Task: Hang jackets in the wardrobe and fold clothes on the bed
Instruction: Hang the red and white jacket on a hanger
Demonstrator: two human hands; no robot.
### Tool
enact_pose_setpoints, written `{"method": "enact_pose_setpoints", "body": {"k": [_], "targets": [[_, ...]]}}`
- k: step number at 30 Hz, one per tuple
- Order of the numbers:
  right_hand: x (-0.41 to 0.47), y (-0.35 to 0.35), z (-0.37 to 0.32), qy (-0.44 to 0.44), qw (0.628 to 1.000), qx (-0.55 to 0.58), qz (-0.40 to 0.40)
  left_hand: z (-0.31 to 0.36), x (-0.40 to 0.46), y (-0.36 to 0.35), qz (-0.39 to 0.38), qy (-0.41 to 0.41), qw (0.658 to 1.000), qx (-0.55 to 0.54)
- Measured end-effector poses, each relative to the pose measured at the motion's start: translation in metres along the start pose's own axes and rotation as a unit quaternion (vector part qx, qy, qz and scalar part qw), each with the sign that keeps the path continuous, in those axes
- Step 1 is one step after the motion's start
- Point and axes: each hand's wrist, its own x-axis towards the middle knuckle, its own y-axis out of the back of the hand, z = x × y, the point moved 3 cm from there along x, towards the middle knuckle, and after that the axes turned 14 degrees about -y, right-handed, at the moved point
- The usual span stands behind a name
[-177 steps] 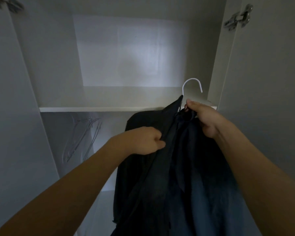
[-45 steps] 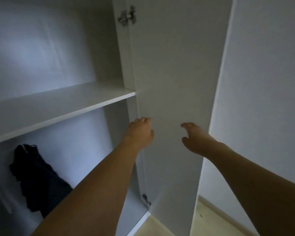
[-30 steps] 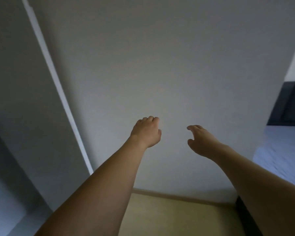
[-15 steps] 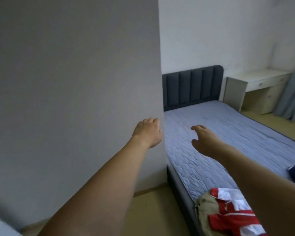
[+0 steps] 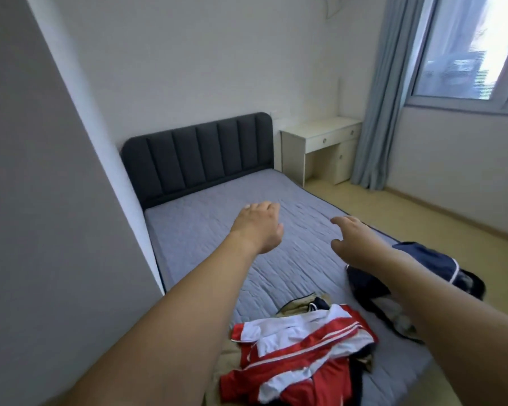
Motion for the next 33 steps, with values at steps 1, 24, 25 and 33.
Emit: {"method": "enact_pose_setpoints", "body": {"k": [1,24,25,33], "targets": [[0.010,0.006,0.023,-0.009,1.000,0.002,-0.004,0.015,0.021,-0.006,-0.003,-0.007,1.000,-0.004],[0.446,0.087,0.501,-0.230,0.968,0.027,-0.091,0.209,0.555,-0.282,-0.191,0.107,0.938,-0.267],[0.468,0.082,0.519,-0.235,0.966,0.031,-0.099,0.215,0.577,-0.295,-0.191,0.116,0.936,-0.271],[0.616,0.021,0.548,-0.134,0.969,0.032,-0.204,0.248,0.664,-0.379,-0.227,0.188,0.917,-0.267]]}}
